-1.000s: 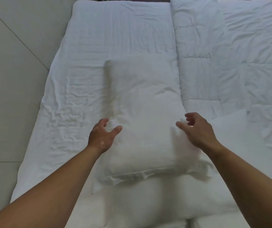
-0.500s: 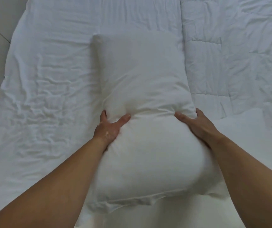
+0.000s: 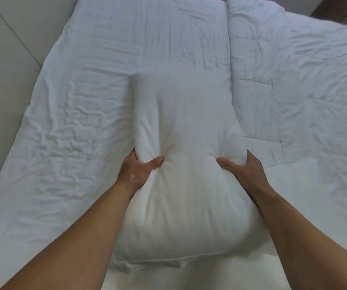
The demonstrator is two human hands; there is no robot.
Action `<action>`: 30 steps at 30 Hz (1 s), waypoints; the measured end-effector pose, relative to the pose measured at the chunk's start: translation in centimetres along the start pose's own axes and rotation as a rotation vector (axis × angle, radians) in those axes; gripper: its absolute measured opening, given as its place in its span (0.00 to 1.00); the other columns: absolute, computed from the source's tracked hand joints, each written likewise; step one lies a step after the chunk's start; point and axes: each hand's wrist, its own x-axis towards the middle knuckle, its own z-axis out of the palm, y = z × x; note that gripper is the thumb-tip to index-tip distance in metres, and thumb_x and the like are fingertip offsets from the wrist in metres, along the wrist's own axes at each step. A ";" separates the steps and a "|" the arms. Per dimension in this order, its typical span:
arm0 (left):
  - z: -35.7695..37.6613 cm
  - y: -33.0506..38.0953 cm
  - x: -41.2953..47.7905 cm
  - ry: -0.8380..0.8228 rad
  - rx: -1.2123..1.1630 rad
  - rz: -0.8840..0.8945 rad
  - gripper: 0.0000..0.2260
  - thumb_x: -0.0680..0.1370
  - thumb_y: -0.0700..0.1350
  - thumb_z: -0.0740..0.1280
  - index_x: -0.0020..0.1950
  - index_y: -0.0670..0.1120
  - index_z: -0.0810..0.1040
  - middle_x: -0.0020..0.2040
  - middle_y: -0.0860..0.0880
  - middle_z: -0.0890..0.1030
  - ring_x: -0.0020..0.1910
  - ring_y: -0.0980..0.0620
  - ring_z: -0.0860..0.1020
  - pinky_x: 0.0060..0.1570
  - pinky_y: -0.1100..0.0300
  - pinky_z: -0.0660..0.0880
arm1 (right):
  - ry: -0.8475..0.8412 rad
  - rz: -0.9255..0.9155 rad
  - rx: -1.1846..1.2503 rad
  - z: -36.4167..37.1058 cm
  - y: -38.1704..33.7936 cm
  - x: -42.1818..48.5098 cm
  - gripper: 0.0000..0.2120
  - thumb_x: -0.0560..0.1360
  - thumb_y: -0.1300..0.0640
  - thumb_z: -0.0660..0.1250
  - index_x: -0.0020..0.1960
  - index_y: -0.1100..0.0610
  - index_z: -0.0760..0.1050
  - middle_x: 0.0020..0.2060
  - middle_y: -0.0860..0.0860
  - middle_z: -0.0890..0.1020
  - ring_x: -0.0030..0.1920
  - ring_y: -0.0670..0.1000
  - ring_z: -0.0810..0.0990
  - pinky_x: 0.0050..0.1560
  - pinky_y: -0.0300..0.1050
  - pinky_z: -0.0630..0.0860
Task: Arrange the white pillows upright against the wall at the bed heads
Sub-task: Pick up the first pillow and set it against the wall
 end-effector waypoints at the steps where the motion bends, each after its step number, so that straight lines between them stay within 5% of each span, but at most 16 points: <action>1: -0.5 0.2 -1.0 0.005 -0.001 0.005 0.31 0.71 0.53 0.80 0.72 0.48 0.76 0.57 0.55 0.79 0.57 0.51 0.79 0.56 0.60 0.72 | -0.007 -0.011 0.021 -0.1 -0.1 -1.0 0.26 0.67 0.44 0.82 0.61 0.49 0.81 0.51 0.44 0.87 0.53 0.50 0.86 0.56 0.51 0.80; 10: -4.8 -2.1 -12.7 0.092 0.019 0.023 0.27 0.71 0.51 0.80 0.69 0.50 0.77 0.53 0.58 0.81 0.58 0.51 0.81 0.58 0.59 0.74 | -0.161 -0.100 0.171 -0.3 2.0 -12.2 0.14 0.70 0.57 0.82 0.50 0.46 0.81 0.44 0.40 0.86 0.34 0.30 0.83 0.40 0.38 0.75; 15: -6.5 -3.7 -19.2 0.177 0.029 0.027 0.25 0.72 0.49 0.80 0.66 0.54 0.77 0.54 0.59 0.82 0.57 0.52 0.82 0.62 0.56 0.76 | -0.249 -0.165 0.194 -0.4 2.9 -16.5 0.15 0.70 0.59 0.81 0.52 0.47 0.81 0.45 0.41 0.86 0.35 0.29 0.82 0.34 0.27 0.75; 18: -8.3 -3.5 -22.4 0.246 0.059 0.056 0.24 0.73 0.47 0.79 0.67 0.52 0.77 0.51 0.63 0.80 0.53 0.57 0.80 0.56 0.62 0.76 | -0.298 -0.219 0.229 0.2 2.4 -18.3 0.16 0.70 0.60 0.82 0.54 0.50 0.82 0.41 0.41 0.87 0.36 0.31 0.83 0.31 0.25 0.75; 24: -14.6 -2.7 -26.6 0.364 0.178 0.072 0.23 0.73 0.47 0.79 0.66 0.54 0.76 0.51 0.63 0.79 0.56 0.53 0.78 0.44 0.73 0.68 | -0.401 -0.266 0.341 4.5 0.3 -22.3 0.16 0.70 0.59 0.81 0.54 0.46 0.82 0.42 0.35 0.88 0.39 0.36 0.86 0.41 0.38 0.82; 30: -22.4 -2.1 -27.3 0.387 0.249 0.101 0.27 0.73 0.46 0.79 0.70 0.51 0.77 0.58 0.55 0.82 0.58 0.52 0.79 0.48 0.69 0.71 | -0.432 -0.250 0.409 11.5 -2.4 -26.0 0.19 0.70 0.54 0.81 0.60 0.45 0.82 0.49 0.39 0.89 0.47 0.40 0.87 0.55 0.49 0.83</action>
